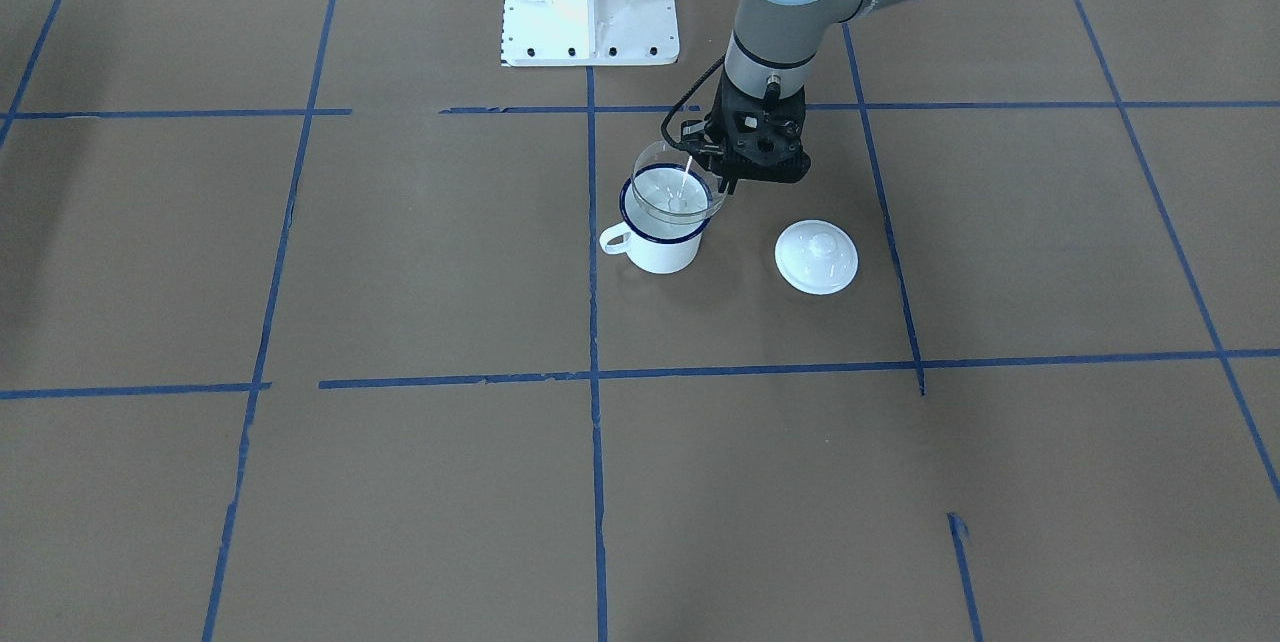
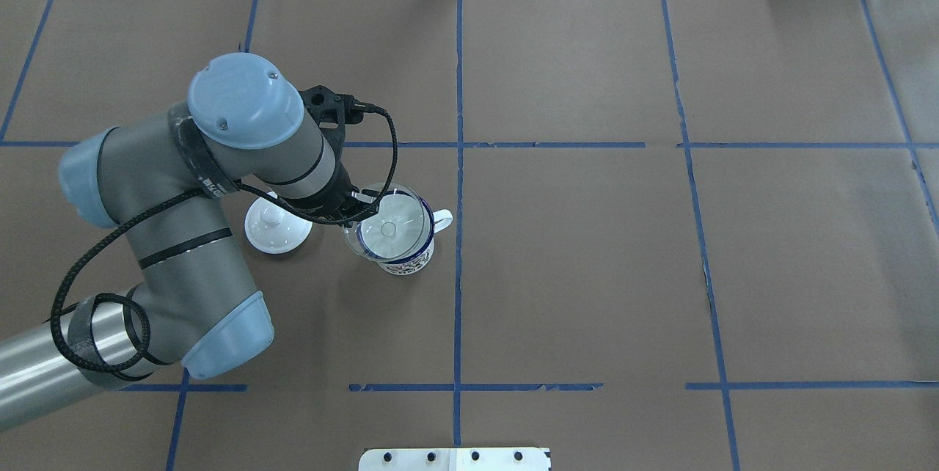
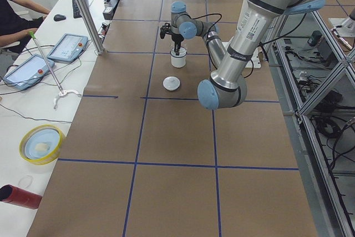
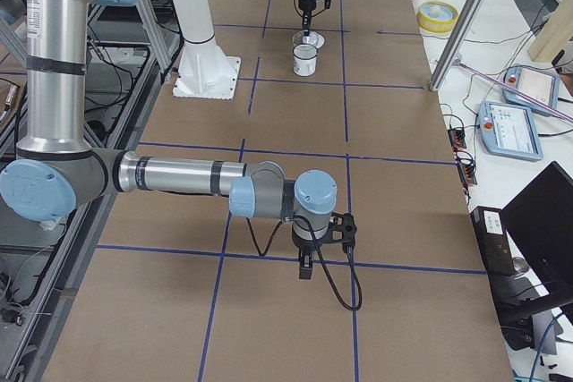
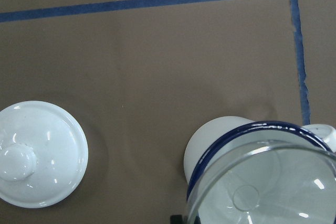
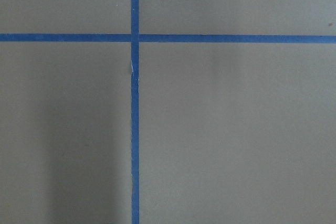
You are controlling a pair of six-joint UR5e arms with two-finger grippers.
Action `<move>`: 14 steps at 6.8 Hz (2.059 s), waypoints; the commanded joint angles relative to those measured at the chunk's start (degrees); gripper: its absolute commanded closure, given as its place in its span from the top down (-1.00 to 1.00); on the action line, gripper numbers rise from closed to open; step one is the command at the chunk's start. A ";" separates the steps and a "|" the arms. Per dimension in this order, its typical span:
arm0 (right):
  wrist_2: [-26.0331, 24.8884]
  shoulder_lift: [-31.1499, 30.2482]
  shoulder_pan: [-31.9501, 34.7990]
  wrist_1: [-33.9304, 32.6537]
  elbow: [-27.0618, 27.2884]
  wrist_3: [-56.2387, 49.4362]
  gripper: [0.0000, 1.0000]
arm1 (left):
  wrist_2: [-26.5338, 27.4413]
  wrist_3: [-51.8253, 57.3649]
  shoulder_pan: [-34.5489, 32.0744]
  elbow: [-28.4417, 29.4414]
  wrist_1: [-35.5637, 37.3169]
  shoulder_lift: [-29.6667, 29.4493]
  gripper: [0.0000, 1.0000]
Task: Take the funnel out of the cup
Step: 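Move the left gripper down to the clear funnel in the mug, then grasp the funnel with the left gripper and lift it out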
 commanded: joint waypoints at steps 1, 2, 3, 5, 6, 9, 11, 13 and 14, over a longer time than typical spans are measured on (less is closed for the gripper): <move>0.00 -0.06 0.00 0.00 0.00 0.00 1.00 | -1.28 1.38 -6.11 -5.25 4.88 -0.19 -1.00; 0.00 -0.06 0.00 0.00 0.00 0.00 1.00 | -6.34 3.82 -10.59 -7.02 5.95 -0.37 -1.00; 0.00 -0.06 0.00 0.00 0.00 0.00 1.00 | -9.08 4.28 -14.03 -6.86 5.44 -0.72 -1.00; 0.00 0.03 0.00 0.00 0.00 0.00 1.00 | -4.40 3.33 -15.89 0.20 -7.30 -0.55 -1.00; 0.00 -0.06 0.00 0.00 0.00 0.00 1.00 | 2.07 -0.42 -15.91 5.65 -18.01 0.32 -1.00; 0.00 -0.06 0.00 0.00 0.00 0.00 1.00 | 20.07 -5.11 -15.56 19.80 -45.10 2.18 -1.00; 0.00 -0.06 0.00 0.00 0.00 0.00 1.00 | 30.47 -6.61 -14.42 34.20 -66.09 2.26 -1.00; 0.00 -0.06 0.00 0.00 0.00 0.00 1.00 | 39.71 -8.70 -9.08 41.80 -74.60 2.44 -1.00; 0.00 -0.06 0.00 0.00 0.00 0.00 1.00 | 41.93 -9.59 -6.97 42.96 -75.42 2.70 -1.00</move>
